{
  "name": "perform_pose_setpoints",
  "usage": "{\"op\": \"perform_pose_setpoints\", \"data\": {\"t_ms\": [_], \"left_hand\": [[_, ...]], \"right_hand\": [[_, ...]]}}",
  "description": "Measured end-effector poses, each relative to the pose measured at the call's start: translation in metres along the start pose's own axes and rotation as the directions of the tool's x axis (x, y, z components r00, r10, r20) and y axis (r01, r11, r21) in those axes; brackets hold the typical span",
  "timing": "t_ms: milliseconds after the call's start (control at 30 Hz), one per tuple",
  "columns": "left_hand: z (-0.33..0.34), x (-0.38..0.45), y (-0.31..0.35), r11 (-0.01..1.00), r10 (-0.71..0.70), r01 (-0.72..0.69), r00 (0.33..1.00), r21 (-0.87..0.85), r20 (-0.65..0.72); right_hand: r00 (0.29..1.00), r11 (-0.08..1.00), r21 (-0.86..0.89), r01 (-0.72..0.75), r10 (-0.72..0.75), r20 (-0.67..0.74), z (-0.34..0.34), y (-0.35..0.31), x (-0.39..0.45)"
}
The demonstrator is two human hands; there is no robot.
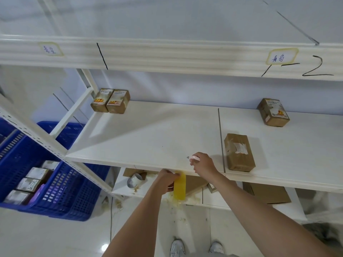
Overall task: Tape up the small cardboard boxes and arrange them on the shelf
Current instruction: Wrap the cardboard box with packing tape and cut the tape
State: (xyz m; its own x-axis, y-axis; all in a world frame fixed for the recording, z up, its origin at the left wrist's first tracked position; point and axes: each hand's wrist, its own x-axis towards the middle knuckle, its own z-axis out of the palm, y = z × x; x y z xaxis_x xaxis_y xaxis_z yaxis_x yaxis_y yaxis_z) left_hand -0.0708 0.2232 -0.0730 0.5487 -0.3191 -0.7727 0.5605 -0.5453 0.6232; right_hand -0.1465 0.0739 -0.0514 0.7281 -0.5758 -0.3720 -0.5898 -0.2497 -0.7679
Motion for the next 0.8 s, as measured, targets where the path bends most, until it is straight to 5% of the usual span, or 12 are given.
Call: {"op": "perform_pose_setpoints", "data": {"t_ms": [800], "left_hand": [[0.007,-0.005,-0.007,0.995,-0.076,0.076,0.997,-0.065,-0.01]], "right_hand": [[1.0,1.0,0.019,-0.011,0.01,0.021,0.008,0.017,-0.002]]}}
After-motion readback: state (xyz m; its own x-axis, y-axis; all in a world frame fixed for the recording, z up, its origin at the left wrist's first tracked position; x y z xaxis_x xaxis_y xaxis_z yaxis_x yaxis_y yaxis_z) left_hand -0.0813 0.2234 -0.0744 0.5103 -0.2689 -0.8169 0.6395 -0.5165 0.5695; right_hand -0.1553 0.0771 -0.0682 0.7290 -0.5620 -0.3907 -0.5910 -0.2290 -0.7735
